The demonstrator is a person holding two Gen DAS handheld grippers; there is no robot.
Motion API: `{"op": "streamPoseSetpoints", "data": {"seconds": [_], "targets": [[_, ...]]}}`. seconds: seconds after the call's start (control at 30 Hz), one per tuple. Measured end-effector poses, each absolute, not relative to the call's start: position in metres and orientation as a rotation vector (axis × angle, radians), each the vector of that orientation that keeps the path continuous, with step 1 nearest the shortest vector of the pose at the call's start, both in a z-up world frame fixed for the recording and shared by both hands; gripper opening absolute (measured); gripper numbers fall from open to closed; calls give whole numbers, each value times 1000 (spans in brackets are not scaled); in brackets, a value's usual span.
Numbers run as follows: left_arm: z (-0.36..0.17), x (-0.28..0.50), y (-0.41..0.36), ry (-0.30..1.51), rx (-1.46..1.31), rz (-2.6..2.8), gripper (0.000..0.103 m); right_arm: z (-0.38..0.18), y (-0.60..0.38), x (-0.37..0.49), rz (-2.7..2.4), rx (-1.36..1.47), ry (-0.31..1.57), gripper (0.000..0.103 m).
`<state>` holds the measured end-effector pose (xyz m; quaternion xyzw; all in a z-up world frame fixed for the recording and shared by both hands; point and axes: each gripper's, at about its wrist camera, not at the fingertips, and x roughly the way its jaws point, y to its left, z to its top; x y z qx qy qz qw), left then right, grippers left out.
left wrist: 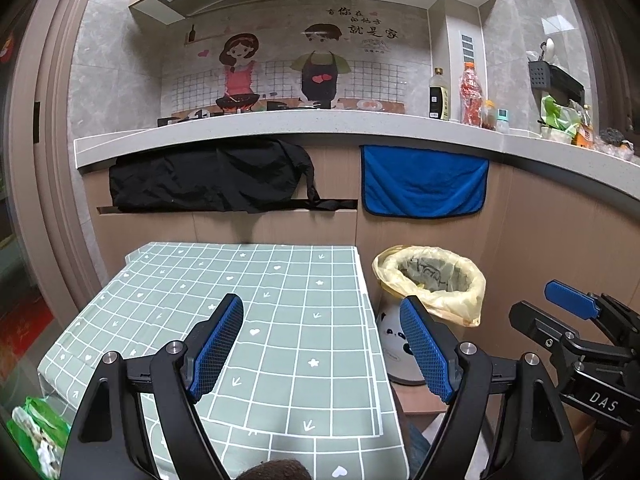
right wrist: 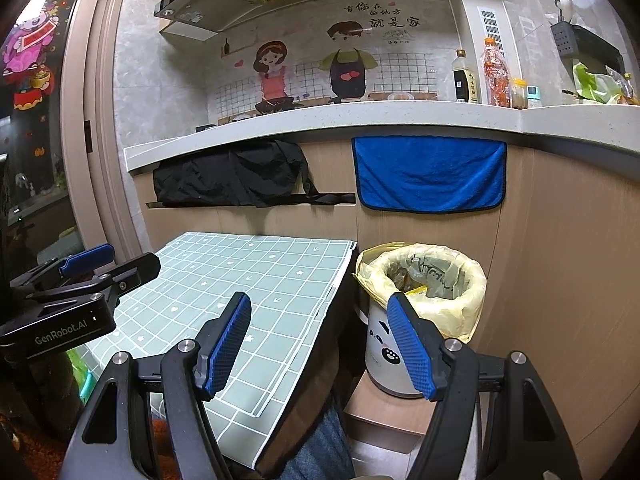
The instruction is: Collect trash
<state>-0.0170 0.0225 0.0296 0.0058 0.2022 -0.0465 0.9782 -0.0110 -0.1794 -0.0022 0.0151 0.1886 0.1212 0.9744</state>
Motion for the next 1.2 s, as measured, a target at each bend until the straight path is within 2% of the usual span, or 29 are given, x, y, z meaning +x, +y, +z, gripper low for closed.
{"op": "streamPoseSetpoints", "data": {"seconds": [1.2], "targets": [[24,-11,20,434,14,-125,80,4,-185,-18,203,34,372,68]]}}
